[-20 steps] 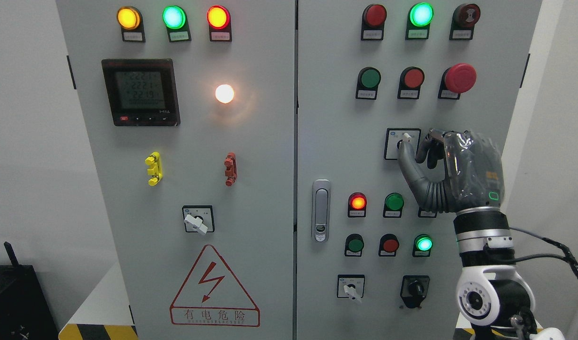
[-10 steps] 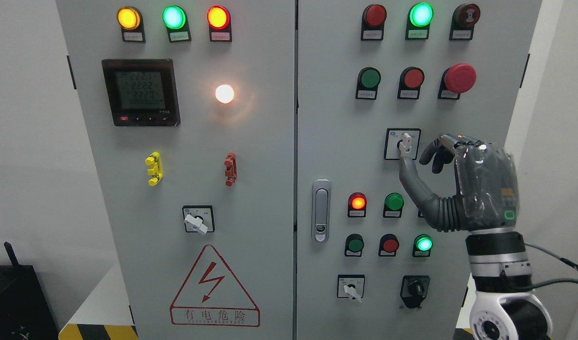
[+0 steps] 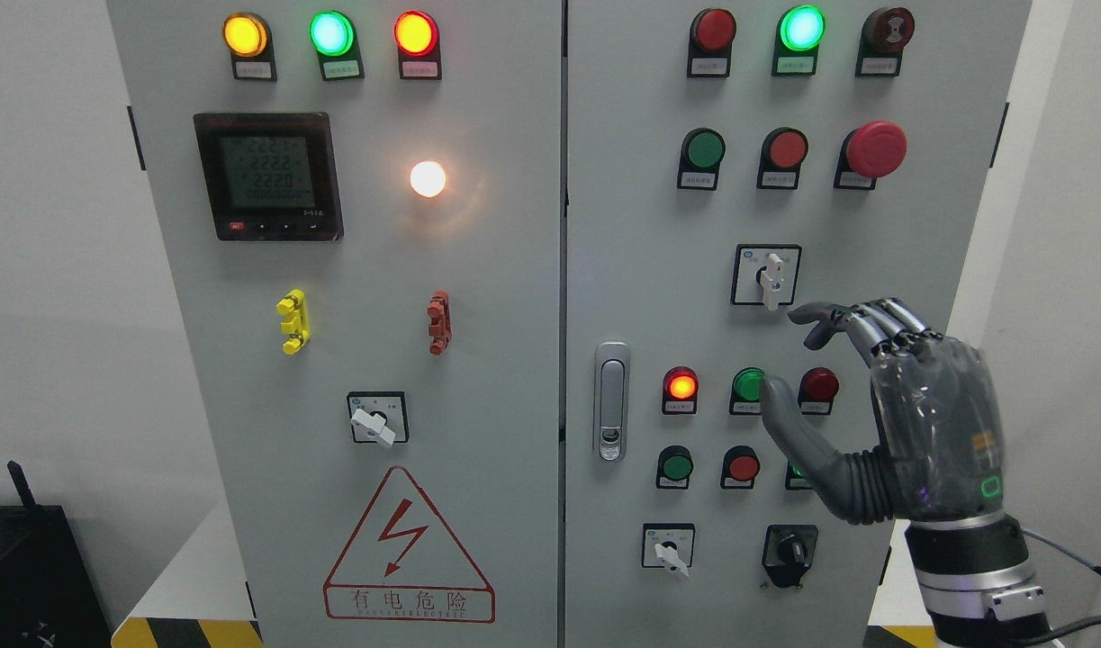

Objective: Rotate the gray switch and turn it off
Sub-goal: 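Open the right hand and pull it back from the switch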

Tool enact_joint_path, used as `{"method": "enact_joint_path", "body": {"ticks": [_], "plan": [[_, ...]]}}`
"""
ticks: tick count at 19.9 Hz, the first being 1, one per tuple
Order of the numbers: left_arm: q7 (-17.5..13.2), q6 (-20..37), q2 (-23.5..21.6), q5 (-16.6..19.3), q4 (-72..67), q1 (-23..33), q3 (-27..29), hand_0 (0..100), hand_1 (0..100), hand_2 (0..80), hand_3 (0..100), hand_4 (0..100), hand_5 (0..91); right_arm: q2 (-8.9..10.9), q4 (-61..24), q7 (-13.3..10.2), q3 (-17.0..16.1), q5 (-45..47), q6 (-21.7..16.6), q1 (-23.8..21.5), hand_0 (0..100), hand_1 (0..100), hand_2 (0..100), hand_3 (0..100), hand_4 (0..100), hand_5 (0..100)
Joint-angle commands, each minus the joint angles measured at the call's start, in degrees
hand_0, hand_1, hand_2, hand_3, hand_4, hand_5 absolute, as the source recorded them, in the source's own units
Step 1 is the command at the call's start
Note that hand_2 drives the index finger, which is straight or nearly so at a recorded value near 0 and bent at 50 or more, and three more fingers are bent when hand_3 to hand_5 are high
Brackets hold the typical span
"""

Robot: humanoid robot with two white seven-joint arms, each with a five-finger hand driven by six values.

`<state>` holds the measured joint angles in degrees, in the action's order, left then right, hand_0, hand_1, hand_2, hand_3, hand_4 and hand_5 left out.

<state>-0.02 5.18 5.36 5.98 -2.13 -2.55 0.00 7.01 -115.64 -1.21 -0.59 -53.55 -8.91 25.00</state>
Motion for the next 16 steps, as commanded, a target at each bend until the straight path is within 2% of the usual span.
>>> {"method": "enact_joint_path", "body": {"ticks": [1,2,5,16], "plan": [[0.0,0.0,0.0,0.0,0.0,0.0,1.8,12,39,0.0,0,0,0.0,-0.68,-3.9,2.5,-3.8,0.1,-1.3,-2.9,13,17,0,0,0,0],[0.0,0.0,0.0,0.0,-0.1,0.0,1.8,12,39,0.0,0,0,0.0,-0.68,-3.9,2.6,-3.9,0.0,-1.3,-3.1,8,18,0,0,0,0],[0.0,0.0,0.0,0.0,0.0,0.0,1.8,12,39,0.0,0,0,0.0,-0.68,-3.9,2.7,-4.1,0.0,-1.4,-3.4,4,20,0,0,0,0],[0.0,0.0,0.0,0.0,-0.1,0.0,1.8,12,39,0.0,0,0,0.0,-0.33,-3.9,2.8,-4.2,0.0,-1.4,-4.5,2,22,0,0,0,0]]}}
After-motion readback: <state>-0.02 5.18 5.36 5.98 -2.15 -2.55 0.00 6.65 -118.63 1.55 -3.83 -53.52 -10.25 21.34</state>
